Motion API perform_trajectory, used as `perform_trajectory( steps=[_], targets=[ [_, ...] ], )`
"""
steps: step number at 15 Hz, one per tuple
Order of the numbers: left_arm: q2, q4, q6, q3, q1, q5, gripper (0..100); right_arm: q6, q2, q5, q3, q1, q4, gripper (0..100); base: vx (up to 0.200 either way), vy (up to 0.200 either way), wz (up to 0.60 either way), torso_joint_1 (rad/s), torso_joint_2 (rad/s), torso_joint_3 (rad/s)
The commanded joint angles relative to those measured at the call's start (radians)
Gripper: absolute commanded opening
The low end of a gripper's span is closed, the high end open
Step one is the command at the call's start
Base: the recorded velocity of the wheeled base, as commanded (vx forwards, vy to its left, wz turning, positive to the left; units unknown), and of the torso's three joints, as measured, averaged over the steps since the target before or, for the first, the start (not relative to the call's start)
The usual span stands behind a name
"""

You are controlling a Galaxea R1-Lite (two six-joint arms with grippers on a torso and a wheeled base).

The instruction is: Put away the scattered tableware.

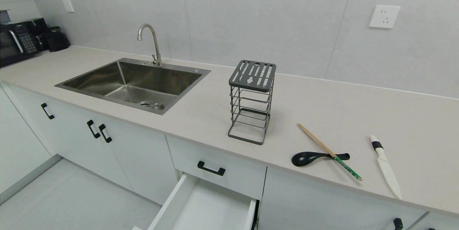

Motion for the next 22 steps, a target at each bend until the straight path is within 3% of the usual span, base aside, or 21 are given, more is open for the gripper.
perform_trajectory(
  steps=[1,6,7,22],
  targets=[
    [0.001,-0.001,0.002,0.000,0.000,-0.001,100,0.001,0.001,0.001,0.000,0.000,0.000,0,0.000,0.000,0.00,0.000,0.00,0.000],
    [0.001,-0.001,0.006,0.000,0.000,-0.004,100,-0.001,0.001,0.001,0.000,-0.002,0.001,0,0.000,0.000,0.00,0.000,0.00,0.000],
    [0.001,-0.001,0.006,0.000,0.000,-0.004,100,-0.001,0.001,0.001,0.000,-0.002,0.001,100,0.000,0.000,0.00,0.000,0.00,0.000],
    [0.001,-0.001,0.006,0.000,0.000,-0.004,100,0.019,0.001,0.002,0.000,-0.002,0.001,100,0.000,0.000,0.00,0.000,0.00,0.000]
  ],
)
